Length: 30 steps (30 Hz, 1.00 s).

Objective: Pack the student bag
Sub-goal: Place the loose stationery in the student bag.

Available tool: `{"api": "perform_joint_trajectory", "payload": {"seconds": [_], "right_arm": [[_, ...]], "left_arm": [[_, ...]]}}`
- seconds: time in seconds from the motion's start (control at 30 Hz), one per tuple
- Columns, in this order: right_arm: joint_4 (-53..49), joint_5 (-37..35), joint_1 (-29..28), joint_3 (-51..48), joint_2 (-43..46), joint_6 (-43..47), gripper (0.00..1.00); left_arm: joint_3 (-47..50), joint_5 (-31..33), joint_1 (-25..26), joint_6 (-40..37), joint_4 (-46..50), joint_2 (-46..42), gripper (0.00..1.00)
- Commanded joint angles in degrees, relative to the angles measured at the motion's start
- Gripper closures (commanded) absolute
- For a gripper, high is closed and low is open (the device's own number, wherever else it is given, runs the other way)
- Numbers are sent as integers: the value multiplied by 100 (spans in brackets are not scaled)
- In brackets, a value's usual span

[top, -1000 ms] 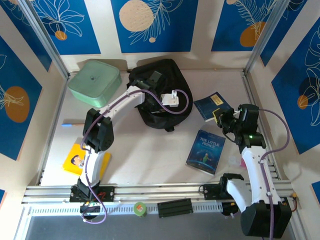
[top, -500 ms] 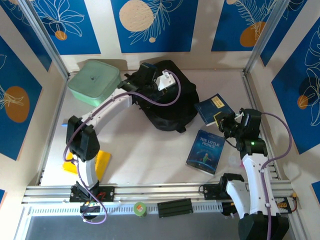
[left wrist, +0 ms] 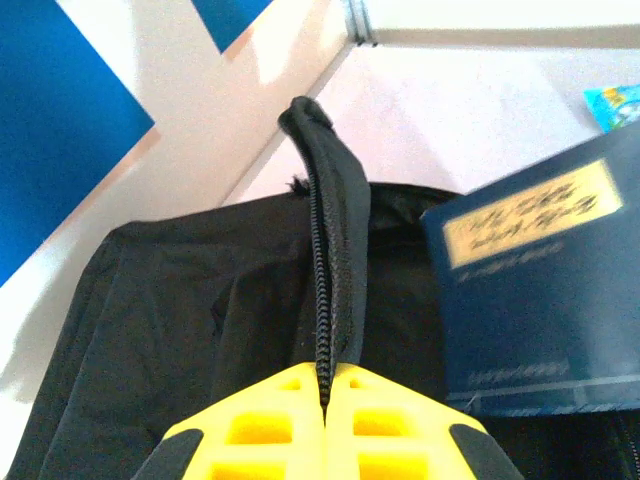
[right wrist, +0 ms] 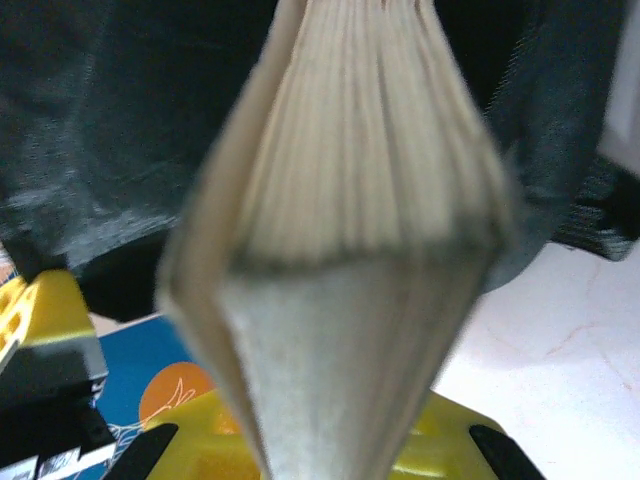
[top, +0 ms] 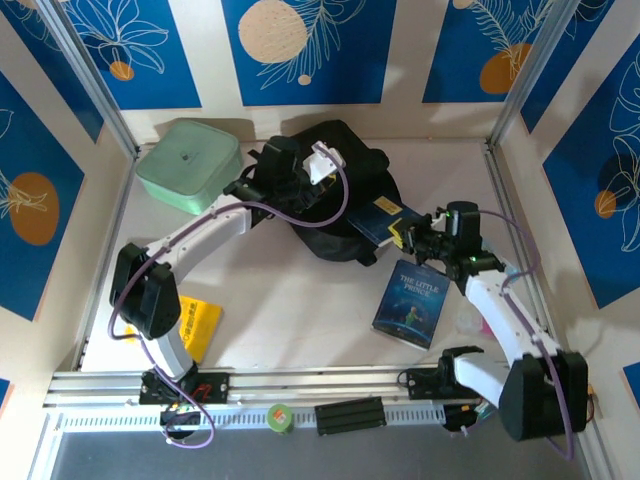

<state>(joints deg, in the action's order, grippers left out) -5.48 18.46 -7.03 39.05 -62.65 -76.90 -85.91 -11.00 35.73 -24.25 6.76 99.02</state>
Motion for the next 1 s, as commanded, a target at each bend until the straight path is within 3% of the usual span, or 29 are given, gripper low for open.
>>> {"api": "perform_joint_trajectory", "payload": {"seconds": [0.0,0.2,0.4,0.73,0.97], "right_arm": [[888,88,-261,405,-550,-396,92],[1887,35,-579,1064,-1644,-398,92],[3917,247,-682,1033,-2313,-702,93],[3962,-97,-894,1426,-3539,-385,93],[4256,-514,-1131,2047,-4457,-176,92]], "left_arm": [[108,-618,-26,89,-896,-392,100],[178,-902,-22,157,-1054,-419,100],[313,-1030,-28,71,-1049,-558,100],[491,-1436,-85,265,-1256,-622,100],[675,-1371,-159,435,-1386,-622,100]]}}
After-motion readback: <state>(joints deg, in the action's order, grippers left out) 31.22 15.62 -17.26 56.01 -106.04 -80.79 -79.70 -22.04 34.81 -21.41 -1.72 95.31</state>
